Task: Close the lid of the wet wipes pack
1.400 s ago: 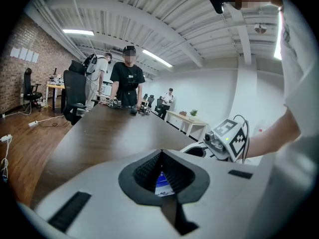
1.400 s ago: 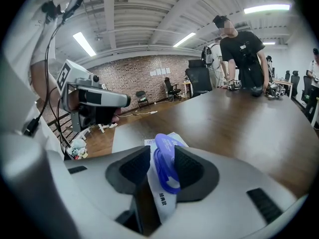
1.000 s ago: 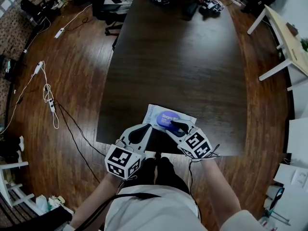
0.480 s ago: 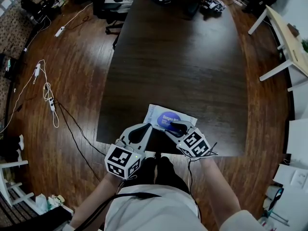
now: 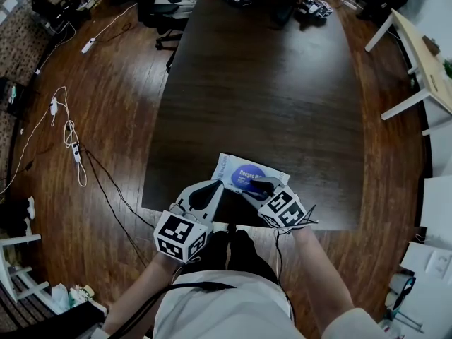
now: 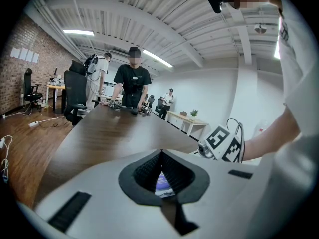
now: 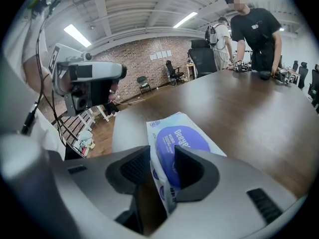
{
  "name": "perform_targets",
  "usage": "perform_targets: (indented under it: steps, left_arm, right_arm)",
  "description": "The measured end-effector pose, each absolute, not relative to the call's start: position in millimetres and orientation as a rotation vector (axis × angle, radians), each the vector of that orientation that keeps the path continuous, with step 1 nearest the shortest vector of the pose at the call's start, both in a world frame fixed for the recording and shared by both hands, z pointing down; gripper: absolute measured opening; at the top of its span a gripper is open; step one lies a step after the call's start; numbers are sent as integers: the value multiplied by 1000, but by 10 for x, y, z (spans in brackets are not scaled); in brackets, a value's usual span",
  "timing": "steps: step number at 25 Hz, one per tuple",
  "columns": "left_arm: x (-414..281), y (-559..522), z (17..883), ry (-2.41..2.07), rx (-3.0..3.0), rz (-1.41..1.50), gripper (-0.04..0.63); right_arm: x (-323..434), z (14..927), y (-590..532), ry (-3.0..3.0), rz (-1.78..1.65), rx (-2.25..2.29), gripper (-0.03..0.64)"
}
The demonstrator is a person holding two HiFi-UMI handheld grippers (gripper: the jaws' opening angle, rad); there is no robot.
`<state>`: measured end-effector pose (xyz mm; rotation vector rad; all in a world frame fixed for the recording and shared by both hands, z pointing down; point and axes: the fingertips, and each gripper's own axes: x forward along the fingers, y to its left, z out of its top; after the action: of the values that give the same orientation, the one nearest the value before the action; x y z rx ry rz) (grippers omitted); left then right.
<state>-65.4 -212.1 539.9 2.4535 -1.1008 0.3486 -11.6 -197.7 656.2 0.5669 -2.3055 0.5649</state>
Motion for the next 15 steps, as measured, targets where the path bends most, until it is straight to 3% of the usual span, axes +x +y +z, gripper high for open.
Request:
perform_targets:
  steps: [15]
  left_arm:
    - [-655,-2163,5364,-1102,2460,343,2]
  right_arm:
    - [-137,6448,-2017,-2352,590,596,137]
